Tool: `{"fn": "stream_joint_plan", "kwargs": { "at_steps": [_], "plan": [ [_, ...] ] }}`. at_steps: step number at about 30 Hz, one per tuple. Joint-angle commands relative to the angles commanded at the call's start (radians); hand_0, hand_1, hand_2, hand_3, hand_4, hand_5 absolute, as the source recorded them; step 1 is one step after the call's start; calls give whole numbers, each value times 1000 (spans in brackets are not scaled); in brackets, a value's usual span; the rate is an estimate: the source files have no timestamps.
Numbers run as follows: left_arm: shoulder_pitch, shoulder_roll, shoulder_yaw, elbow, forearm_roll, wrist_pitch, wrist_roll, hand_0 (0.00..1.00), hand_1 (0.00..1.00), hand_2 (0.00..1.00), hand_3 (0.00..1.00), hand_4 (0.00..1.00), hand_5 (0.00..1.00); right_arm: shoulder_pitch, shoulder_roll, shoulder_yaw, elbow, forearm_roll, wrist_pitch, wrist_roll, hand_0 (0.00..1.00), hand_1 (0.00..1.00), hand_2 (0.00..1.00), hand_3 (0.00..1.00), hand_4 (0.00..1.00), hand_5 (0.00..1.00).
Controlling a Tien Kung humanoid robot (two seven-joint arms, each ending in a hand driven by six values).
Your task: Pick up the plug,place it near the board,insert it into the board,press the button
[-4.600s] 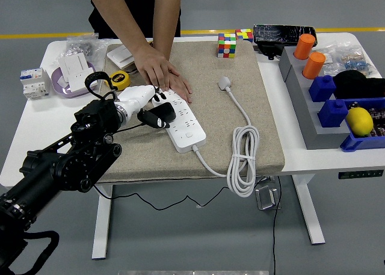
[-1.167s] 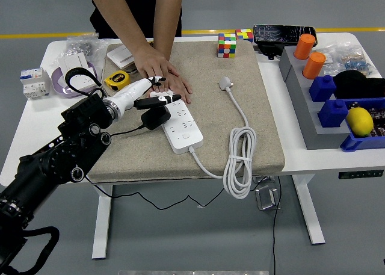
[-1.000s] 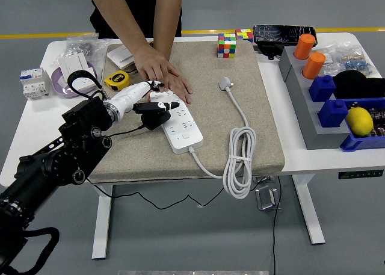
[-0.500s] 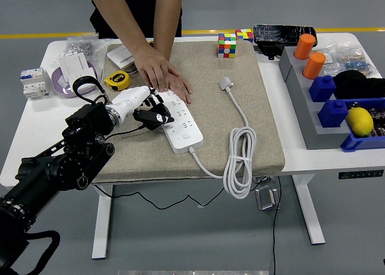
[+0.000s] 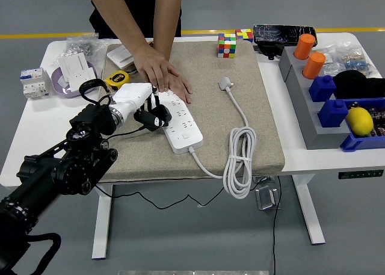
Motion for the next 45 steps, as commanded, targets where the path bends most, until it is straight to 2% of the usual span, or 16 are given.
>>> {"fn": "stream_joint_plan", "kwargs": {
  "at_steps": [4,5,6,10,11,16,17,21,25,29,32,34,37,45],
  "plan": [
    [0,-3,8,1,0,18,-2,329,293,378,423,919,166,-1,0,-1,0,1,0,0,998,943,879,914,998,998],
    [0,-3,8,-1,0,19,-2,315,279,365,431,872,94,-1,0,0,0,2,-1,1,998,943,879,916,998,998],
    [1,-3,8,-2,0,20,-1,315,279,365,431,872,94,-1,0,0,0,2,-1,1,998,943,879,916,998,998],
    [-2,-3,0,-8,0,5,7,315,279,365,431,872,94,-1,0,-1,0,2,0,0,998,943,879,916,998,998],
    [-2,-3,-2,-9,0,1,8,290,219,277,340,652,47,-1,0,-1,0,2,0,1,998,942,879,915,998,998],
    [-1,-5,-19,-17,0,-11,13,290,219,277,340,652,47,0,1,0,0,2,-1,1,998,942,879,915,998,998],
    [-1,-5,-23,-20,0,-15,14,267,192,244,272,593,72,1,2,1,0,2,-1,1,998,942,880,916,998,998],
    [1,-1,-36,-40,0,-21,16,267,192,244,272,593,72,3,3,4,0,1,-1,0,998,942,880,916,998,998],
    [13,10,-71,-84,0,-51,21,268,198,244,279,582,78,3,5,6,0,0,-1,0,998,943,880,915,998,998],
    [41,40,-108,-171,0,-104,31,277,215,247,291,585,78,1,7,13,0,-3,-1,0,998,943,880,915,998,998],
    [57,64,-122,-197,0,-125,34,277,215,247,291,585,78,-1,7,16,-1,-2,-1,-1,998,943,880,915,998,998],
    [65,79,-124,-193,0,-131,36,277,215,247,291,585,78,-2,8,18,-1,-3,0,-1,998,943,880,915,998,998],
    [73,85,-130,-168,0,-128,34,281,211,250,287,591,79,-2,8,18,-1,-2,0,-1,998,943,879,915,998,998],
    [84,74,-156,-64,0,-94,21,278,210,256,280,600,78,1,9,19,1,-6,0,-1,998,942,879,915,998,998]
  ]
}}
